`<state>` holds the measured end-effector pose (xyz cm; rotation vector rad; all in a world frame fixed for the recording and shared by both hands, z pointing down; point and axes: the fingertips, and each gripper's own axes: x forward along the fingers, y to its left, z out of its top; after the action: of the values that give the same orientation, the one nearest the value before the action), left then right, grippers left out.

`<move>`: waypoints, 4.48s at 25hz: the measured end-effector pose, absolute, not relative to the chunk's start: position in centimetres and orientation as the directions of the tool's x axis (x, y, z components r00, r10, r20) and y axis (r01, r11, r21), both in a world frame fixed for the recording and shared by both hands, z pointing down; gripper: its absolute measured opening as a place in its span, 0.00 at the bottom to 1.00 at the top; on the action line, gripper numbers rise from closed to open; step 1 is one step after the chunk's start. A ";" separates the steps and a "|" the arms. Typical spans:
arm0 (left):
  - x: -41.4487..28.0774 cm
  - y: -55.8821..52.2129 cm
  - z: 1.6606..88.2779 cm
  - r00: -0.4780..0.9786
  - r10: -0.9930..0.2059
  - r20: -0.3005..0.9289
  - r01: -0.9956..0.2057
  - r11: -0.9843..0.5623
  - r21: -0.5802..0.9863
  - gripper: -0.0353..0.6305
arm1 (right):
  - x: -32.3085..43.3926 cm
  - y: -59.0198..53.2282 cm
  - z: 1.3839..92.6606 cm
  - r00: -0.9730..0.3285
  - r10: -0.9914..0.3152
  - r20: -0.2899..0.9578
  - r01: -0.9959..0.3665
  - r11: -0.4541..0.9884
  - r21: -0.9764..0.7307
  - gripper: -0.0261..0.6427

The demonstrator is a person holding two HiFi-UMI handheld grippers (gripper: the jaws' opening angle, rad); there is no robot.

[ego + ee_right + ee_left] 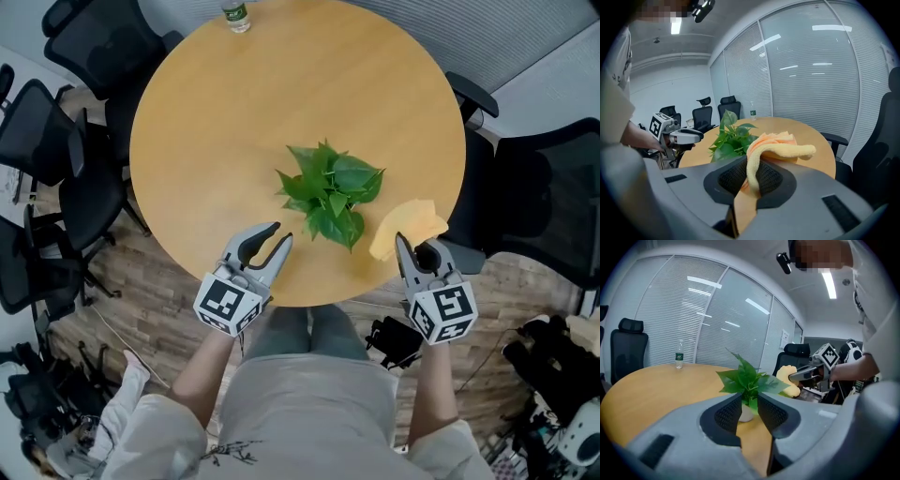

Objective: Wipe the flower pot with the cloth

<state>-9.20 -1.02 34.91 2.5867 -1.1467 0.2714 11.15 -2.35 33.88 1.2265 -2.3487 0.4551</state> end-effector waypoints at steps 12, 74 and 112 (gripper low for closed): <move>-6.4 -2.9 43.1 0.740 -0.571 0.356 -0.660 -0.720 0.217 0.56 | 9.5 -5.7 39.7 -0.512 -0.614 0.600 -0.773 0.634 -0.011 0.10; -0.6 -8.4 45.9 0.609 -0.676 0.415 -0.777 -0.613 0.143 0.64 | 4.9 -6.0 45.6 -0.635 -0.460 0.620 -0.503 0.856 0.119 0.10; -0.9 -8.3 43.7 0.954 -0.108 0.279 -0.157 -0.974 0.162 0.77 | 5.2 -6.3 45.9 -0.637 -0.458 0.620 -0.515 0.851 0.099 0.10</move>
<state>-0.91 -8.34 43.68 2.9243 -0.1998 0.4024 5.16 -6.30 45.89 0.7041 -2.3634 0.1135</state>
